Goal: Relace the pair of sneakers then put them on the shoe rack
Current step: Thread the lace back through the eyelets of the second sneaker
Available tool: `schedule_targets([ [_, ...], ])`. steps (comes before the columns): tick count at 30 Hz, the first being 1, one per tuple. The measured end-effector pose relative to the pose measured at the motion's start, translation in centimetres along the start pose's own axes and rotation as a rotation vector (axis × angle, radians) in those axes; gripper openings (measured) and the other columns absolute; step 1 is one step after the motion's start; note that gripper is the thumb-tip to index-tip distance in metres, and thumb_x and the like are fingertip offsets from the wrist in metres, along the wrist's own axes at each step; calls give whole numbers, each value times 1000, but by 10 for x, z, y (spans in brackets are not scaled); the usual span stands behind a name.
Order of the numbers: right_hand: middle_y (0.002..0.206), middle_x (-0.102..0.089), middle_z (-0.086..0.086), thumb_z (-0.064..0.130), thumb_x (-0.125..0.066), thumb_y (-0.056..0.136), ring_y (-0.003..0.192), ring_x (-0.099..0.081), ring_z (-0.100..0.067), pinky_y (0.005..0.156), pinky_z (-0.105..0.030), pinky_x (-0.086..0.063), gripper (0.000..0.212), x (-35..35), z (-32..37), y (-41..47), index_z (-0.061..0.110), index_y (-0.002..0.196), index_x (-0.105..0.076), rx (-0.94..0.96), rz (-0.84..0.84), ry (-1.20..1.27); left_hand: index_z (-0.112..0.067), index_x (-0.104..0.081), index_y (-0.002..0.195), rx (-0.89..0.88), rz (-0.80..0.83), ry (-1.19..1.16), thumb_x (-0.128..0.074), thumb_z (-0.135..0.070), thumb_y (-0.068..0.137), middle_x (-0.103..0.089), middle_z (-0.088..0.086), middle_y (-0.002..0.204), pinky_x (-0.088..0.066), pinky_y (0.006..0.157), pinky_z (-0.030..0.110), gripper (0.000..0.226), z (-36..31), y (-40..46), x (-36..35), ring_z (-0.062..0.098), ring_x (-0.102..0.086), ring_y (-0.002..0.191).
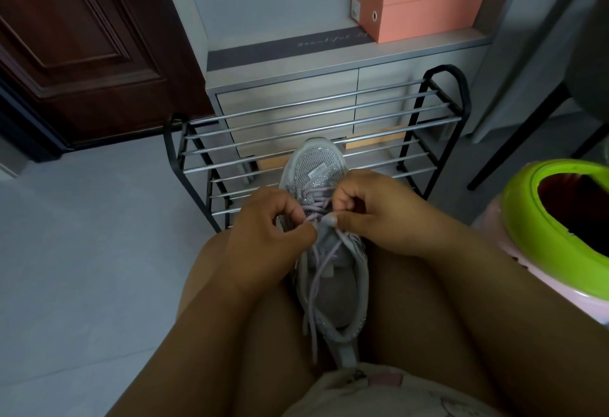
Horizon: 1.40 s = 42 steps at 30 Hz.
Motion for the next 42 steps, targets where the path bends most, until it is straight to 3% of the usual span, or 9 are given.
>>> schedule_targets([
  [3, 70, -49, 7, 28, -64, 86, 62, -46, -7, 57, -20, -36, 23, 0, -5, -1, 24, 68, -51, -30, 30, 13, -13, -58, 66, -5, -8, 3, -63, -29, 66, -57, -3, 80, -44, 75, 25, 17, 1, 1, 1, 9, -53, 82],
  [5, 68, -49, 3, 25, -60, 89, 59, -45, -5, 58, -24, -40, 25, 4, -13, -3, 22, 67, -49, -75, 29, 95, -14, -57, 63, -11, -24, -15, -63, -33, 64, -57, -4, 78, -44, 74, 22, 20, 3, 2, 3, 8, -53, 81],
  [9, 70, -54, -12, 21, -60, 88, 66, -56, -25, 69, -47, -52, 20, 23, -27, -10, 15, 70, -52, -152, -89, 308, -12, -57, 61, -26, -28, -18, -59, -36, 61, -56, -5, 74, -39, 68, 11, 25, 2, 3, 4, 5, -51, 78],
  [17, 76, -52, 8, 19, -73, 78, 68, -50, -1, 60, -9, -35, 17, 3, -2, 1, 23, 70, -59, -26, -56, -3, -7, -58, 62, -40, -24, 5, -63, -21, 63, -56, -1, 75, -38, 68, 15, 16, -3, 4, -1, 9, -49, 79],
  [21, 74, -53, 4, 19, -66, 85, 63, -49, -3, 59, -10, -38, 15, 9, -13, -4, 18, 72, -58, -97, -3, 107, -10, -57, 59, -11, -32, -32, -62, -27, 62, -57, -4, 75, -39, 68, 10, 18, 1, 4, 3, 7, -53, 79],
  [25, 71, -58, -10, 11, -55, 89, 64, -55, -10, 63, -18, -46, 14, 25, -33, -20, 7, 76, -58, -231, -53, 539, -16, -56, 56, -3, -68, -73, -60, -35, 58, -57, -7, 72, -39, 67, 8, 20, 4, 4, 8, 5, -54, 75],
  [31, 77, -59, -5, 19, -72, 80, 64, -56, -9, 60, -22, -45, 11, 15, -4, -6, 10, 82, -66, -98, -25, 206, -8, -60, 60, -9, -58, -50, -63, -21, 62, -58, -6, 78, -42, 72, 14, 14, 0, 3, 6, 6, -54, 82],
  [35, 75, -53, 10, 17, -75, 77, 69, -54, 0, 61, -9, -41, 8, 3, 8, 2, 15, 76, -68, 4, -19, 21, -9, -61, 61, 6, -50, -37, -64, -23, 62, -58, -7, 79, -43, 73, 16, 14, 2, 3, 5, 4, -54, 83],
  [42, 76, -60, -5, 19, -69, 82, 63, -53, -4, 59, -17, -45, 10, 24, -16, -5, 12, 77, -64, -143, -61, 203, -12, -62, 60, 64, -80, -64, -64, -25, 59, -58, -7, 92, -36, 74, 1, 13, 11, 3, 8, -4, -52, 90],
])
Point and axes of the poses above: each hand's wrist, its own y-axis towards the middle knuckle, its own x-axis out of the back of the hand, z = x × y, the point moved 10 cm from there along y, towards the middle knuckle
